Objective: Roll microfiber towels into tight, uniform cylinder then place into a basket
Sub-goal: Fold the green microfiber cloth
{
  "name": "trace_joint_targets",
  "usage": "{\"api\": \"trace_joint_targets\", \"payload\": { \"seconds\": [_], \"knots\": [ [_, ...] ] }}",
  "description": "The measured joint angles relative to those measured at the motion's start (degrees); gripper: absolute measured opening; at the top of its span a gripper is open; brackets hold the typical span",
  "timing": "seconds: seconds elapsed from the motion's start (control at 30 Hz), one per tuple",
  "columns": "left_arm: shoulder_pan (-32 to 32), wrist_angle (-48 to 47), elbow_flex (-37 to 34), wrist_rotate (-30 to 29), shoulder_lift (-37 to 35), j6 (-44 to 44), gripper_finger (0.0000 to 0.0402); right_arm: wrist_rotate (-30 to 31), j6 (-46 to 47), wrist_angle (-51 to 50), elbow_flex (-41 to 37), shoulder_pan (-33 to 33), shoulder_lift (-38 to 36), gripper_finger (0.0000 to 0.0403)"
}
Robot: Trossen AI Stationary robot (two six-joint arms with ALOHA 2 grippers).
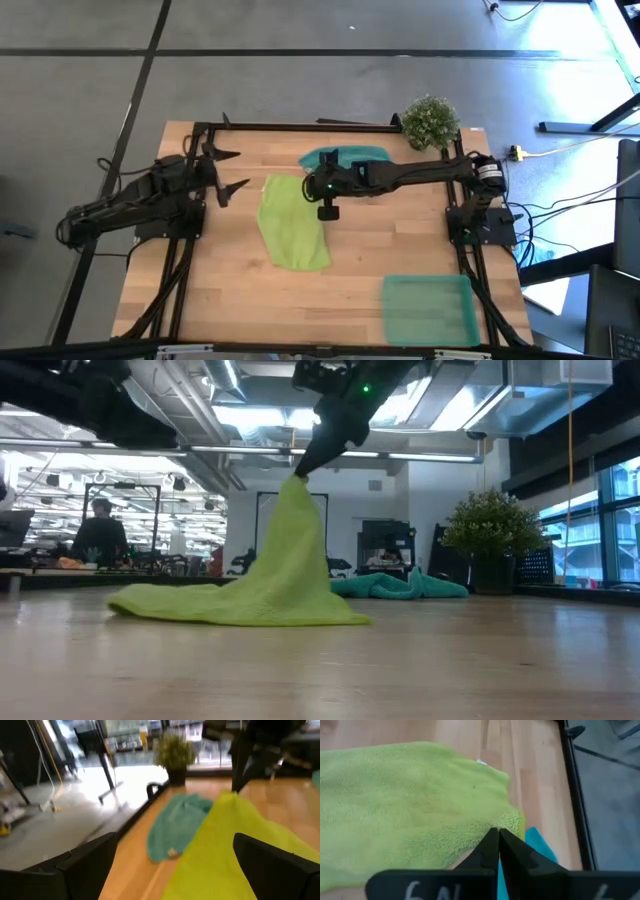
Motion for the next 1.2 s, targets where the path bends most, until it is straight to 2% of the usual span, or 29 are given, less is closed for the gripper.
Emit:
{"api": "trace_joint_targets", "payload": {
  "seconds": [0.17,0.4,0.8,1.2],
  "knots": [
    [0.0,-0.4,0.0,-3.5,6.1,-1.9,0.0395,-3.4,0.1,-2.3,0.0,-1.3,1.8,0.0016],
    [-0.1,0.8,0.0,-3.7,11.4,-2.2,0.0395,-5.2,0.3,-3.2,0.0,-2.5,2.0,0.0016],
    [-0.1,0.9,0.0,-3.7,11.9,-2.8,0.0395,-5.3,0.4,-3.7,0.1,-2.9,2.6,0.0021],
    [-0.1,0.8,0.0,-3.7,11.9,-2.7,0.0395,-4.7,2.6,-3.9,0.5,-4.0,3.8,0.0111]
  ]
}}
